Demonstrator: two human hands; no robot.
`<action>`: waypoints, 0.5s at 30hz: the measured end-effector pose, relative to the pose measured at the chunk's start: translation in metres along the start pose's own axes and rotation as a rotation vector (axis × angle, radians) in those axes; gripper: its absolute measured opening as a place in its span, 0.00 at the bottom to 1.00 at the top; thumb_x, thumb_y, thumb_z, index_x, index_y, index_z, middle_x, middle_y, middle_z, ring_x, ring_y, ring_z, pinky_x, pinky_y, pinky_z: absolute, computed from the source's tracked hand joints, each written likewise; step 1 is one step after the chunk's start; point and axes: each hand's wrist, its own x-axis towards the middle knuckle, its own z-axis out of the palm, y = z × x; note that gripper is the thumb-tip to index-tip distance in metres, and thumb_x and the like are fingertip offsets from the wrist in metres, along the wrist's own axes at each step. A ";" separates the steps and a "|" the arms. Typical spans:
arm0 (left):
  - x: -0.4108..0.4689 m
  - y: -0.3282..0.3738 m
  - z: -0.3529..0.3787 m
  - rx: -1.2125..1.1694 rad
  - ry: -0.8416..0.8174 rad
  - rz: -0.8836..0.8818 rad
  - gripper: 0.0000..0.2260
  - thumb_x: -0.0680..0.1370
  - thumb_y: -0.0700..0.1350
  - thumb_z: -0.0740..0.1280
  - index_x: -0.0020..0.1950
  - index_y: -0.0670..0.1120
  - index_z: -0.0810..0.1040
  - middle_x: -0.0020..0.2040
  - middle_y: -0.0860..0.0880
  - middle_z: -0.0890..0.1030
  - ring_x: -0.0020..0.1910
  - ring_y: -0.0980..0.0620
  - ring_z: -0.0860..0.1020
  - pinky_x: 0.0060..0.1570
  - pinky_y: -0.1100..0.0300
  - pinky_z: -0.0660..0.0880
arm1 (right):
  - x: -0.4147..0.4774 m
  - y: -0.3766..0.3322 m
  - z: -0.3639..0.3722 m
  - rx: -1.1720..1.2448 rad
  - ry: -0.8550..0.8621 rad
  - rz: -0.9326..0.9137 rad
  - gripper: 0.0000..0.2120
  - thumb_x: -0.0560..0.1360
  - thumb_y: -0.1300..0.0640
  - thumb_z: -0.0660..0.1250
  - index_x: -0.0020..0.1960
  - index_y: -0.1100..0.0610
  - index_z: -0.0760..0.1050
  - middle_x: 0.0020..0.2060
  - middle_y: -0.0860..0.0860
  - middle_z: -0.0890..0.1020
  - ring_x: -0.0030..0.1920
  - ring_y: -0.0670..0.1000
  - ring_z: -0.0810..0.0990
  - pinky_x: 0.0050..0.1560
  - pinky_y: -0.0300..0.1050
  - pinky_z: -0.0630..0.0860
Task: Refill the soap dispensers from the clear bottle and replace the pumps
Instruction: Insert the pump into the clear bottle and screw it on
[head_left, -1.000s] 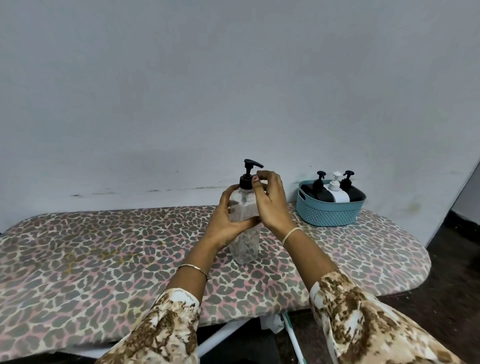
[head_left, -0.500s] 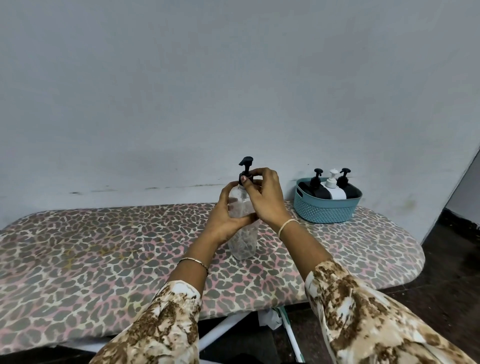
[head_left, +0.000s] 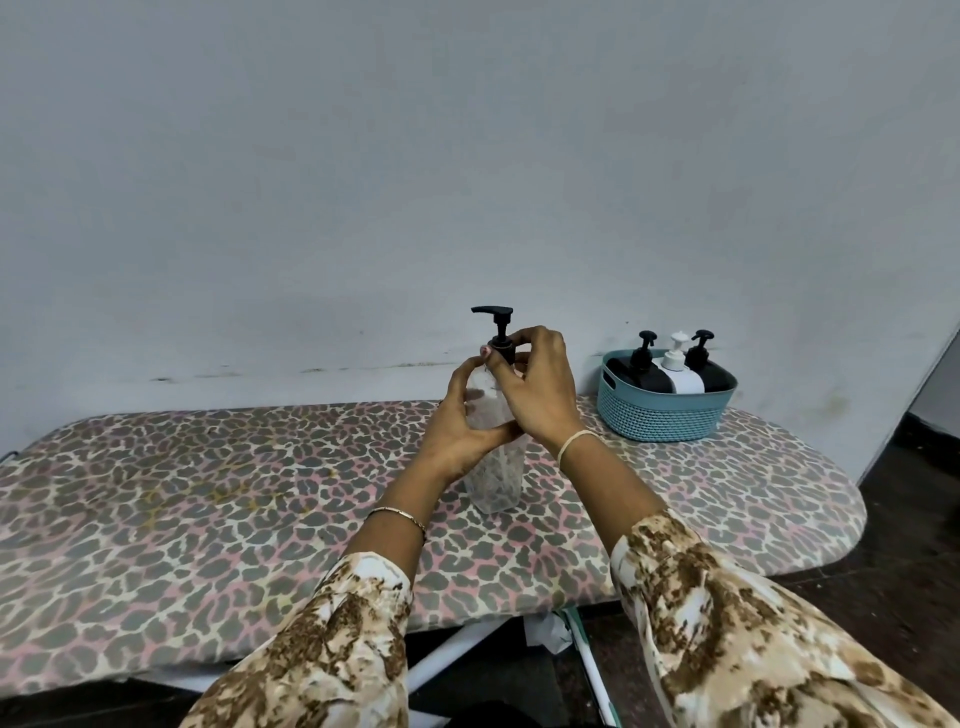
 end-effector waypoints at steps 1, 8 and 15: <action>0.000 0.000 0.000 -0.003 0.000 0.003 0.40 0.66 0.48 0.79 0.68 0.66 0.59 0.65 0.46 0.70 0.63 0.51 0.71 0.62 0.48 0.74 | -0.001 0.000 0.000 0.000 -0.007 -0.012 0.18 0.77 0.44 0.65 0.60 0.54 0.70 0.58 0.50 0.70 0.50 0.45 0.78 0.56 0.46 0.76; -0.002 0.001 0.000 -0.003 -0.006 -0.001 0.41 0.67 0.46 0.79 0.71 0.62 0.59 0.63 0.46 0.69 0.63 0.50 0.70 0.62 0.51 0.74 | -0.003 0.003 0.000 0.008 -0.048 -0.037 0.16 0.81 0.48 0.59 0.63 0.56 0.72 0.61 0.53 0.70 0.56 0.53 0.78 0.60 0.52 0.74; -0.002 0.003 0.000 -0.008 -0.005 -0.012 0.40 0.67 0.46 0.79 0.69 0.64 0.59 0.64 0.44 0.70 0.64 0.49 0.71 0.61 0.51 0.75 | -0.007 -0.002 0.001 -0.049 -0.034 -0.051 0.18 0.81 0.45 0.57 0.64 0.56 0.69 0.61 0.53 0.69 0.55 0.51 0.78 0.57 0.49 0.74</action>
